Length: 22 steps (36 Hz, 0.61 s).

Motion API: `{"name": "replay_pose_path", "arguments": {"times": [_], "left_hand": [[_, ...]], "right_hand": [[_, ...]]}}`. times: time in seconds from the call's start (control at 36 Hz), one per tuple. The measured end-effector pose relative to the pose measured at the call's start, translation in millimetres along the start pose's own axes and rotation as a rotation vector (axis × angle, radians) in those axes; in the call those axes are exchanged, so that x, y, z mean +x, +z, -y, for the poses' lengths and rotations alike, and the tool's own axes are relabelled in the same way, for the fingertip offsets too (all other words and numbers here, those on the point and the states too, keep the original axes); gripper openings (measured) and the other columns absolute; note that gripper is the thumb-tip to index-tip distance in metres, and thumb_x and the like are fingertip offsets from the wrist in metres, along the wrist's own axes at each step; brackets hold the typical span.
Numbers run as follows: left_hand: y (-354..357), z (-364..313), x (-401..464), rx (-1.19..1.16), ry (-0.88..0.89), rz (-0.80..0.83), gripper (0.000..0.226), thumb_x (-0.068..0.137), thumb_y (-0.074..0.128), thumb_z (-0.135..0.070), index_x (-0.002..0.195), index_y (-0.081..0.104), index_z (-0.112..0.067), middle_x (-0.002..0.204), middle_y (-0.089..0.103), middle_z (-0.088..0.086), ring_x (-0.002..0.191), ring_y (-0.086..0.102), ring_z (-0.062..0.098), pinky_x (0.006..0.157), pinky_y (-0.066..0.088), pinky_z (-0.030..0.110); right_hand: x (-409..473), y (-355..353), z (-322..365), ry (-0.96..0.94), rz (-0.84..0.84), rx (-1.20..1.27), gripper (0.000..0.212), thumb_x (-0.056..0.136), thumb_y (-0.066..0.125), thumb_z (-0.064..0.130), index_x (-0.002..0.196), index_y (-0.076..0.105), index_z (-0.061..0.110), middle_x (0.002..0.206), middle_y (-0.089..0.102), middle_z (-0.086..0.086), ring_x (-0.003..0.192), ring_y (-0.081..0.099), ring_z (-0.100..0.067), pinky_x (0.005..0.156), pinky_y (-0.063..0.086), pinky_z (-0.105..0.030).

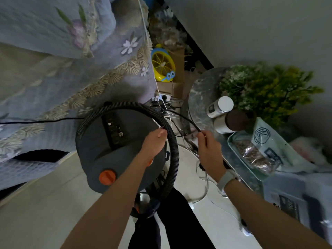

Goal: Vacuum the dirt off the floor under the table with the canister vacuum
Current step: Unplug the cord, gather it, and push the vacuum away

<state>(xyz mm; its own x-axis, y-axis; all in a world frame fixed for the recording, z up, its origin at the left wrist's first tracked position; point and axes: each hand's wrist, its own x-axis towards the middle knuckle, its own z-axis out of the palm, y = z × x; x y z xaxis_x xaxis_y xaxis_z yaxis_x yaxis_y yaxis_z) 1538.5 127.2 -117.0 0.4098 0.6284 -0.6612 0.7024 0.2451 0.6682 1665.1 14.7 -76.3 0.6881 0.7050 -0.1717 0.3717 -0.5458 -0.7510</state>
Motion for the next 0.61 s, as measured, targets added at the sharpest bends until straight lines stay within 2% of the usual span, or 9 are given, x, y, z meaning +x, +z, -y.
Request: {"name": "replay_pose_path", "arguments": {"times": [0.06, 0.11, 0.22, 0.28, 0.33, 0.42, 0.47, 0.53, 0.61], "left_hand": [[4, 0, -9, -0.106, -0.009, -0.012, 0.025, 0.097, 0.042, -0.019, 0.075, 0.053, -0.023, 0.104, 0.064, 0.017, 0.102, 0.059, 0.033, 0.091, 0.044, 0.041], [5, 0, -18, -0.188, -0.016, -0.017, 0.022, 0.093, 0.045, -0.025, 0.074, 0.054, -0.030, 0.106, 0.065, 0.016, 0.104, 0.060, 0.033, 0.096, 0.044, 0.045], [4, 12, -37, -0.388, -0.035, -0.049, 0.020, 0.098, 0.045, -0.021, 0.105, 0.063, -0.014, 0.093, 0.066, -0.001, 0.084, 0.061, 0.007, 0.088, 0.047, 0.030], [4, 23, -49, -0.409, -0.035, -0.043, 0.021, 0.099, 0.043, -0.019, 0.108, 0.062, -0.014, 0.089, 0.064, -0.007, 0.080, 0.059, 0.004, 0.079, 0.047, 0.023], [5, 33, -63, -0.427, -0.035, -0.029, 0.022, 0.100, 0.042, -0.017, 0.110, 0.061, -0.012, 0.088, 0.062, -0.006, 0.077, 0.058, 0.004, 0.065, 0.047, 0.013], [8, 48, -83, -0.451, -0.029, -0.005, 0.017, 0.100, 0.044, -0.014, 0.107, 0.059, -0.010, 0.084, 0.060, -0.004, 0.071, 0.056, 0.004, 0.055, 0.044, 0.009], [12, 63, -96, -0.431, -0.029, 0.026, 0.014, 0.100, 0.045, -0.016, 0.104, 0.058, -0.011, 0.082, 0.059, -0.005, 0.071, 0.055, 0.003, 0.062, 0.044, 0.014], [16, 85, -108, -0.419, -0.043, 0.032, 0.012, 0.099, 0.046, -0.016, 0.100, 0.058, -0.012, 0.081, 0.060, -0.005, 0.071, 0.056, 0.005, 0.071, 0.045, 0.022], [24, 120, -124, -0.354, -0.050, 0.037, 0.013, 0.099, 0.045, -0.014, 0.095, 0.058, -0.014, 0.083, 0.062, -0.002, 0.073, 0.058, 0.008, 0.078, 0.044, 0.027]], "right_hand": [[-2, -2, 13, -0.027, -0.009, 0.052, 0.027, 0.095, 0.043, 0.027, 0.093, 0.058, 0.005, 0.062, 0.050, 0.001, 0.052, 0.039, -0.012, 0.056, 0.029, -0.033], [-7, -5, 26, -0.082, 0.002, 0.099, 0.016, 0.098, 0.045, 0.020, 0.092, 0.056, 0.009, 0.065, 0.054, -0.003, 0.055, 0.042, -0.013, 0.058, 0.033, -0.037], [-31, -10, 33, -0.166, -0.003, 0.068, 0.026, 0.095, 0.042, 0.025, 0.095, 0.059, 0.005, 0.069, 0.057, -0.004, 0.057, 0.049, -0.011, 0.057, 0.034, -0.025], [-51, -8, 23, -0.134, 0.056, -0.009, 0.023, 0.097, 0.044, 0.022, 0.098, 0.060, 0.005, 0.065, 0.055, -0.003, 0.055, 0.049, -0.016, 0.057, 0.037, -0.031], [-72, -3, 3, -0.030, 0.167, -0.132, 0.017, 0.099, 0.045, 0.021, 0.098, 0.058, 0.010, 0.068, 0.056, -0.006, 0.063, 0.054, -0.030, 0.062, 0.042, -0.041], [-101, 8, -27, 0.246, 0.274, -0.212, 0.018, 0.099, 0.043, 0.020, 0.092, 0.058, 0.014, 0.075, 0.056, -0.006, 0.071, 0.055, -0.030, 0.070, 0.046, -0.041], [-121, 14, -38, 0.511, 0.248, 0.000, 0.024, 0.097, 0.042, 0.014, 0.079, 0.058, 0.016, 0.064, 0.050, -0.004, 0.055, 0.047, -0.022, 0.055, 0.044, -0.030], [-141, 18, -43, 0.714, 0.242, 0.245, 0.026, 0.097, 0.039, 0.007, 0.076, 0.054, 0.012, 0.053, 0.040, -0.005, 0.038, 0.034, -0.015, 0.039, 0.030, -0.019], [-167, 29, -41, 0.874, 0.295, 0.534, 0.022, 0.097, 0.038, 0.003, 0.079, 0.050, 0.006, 0.053, 0.036, -0.007, 0.033, 0.033, -0.015, 0.037, 0.025, -0.016]]}}
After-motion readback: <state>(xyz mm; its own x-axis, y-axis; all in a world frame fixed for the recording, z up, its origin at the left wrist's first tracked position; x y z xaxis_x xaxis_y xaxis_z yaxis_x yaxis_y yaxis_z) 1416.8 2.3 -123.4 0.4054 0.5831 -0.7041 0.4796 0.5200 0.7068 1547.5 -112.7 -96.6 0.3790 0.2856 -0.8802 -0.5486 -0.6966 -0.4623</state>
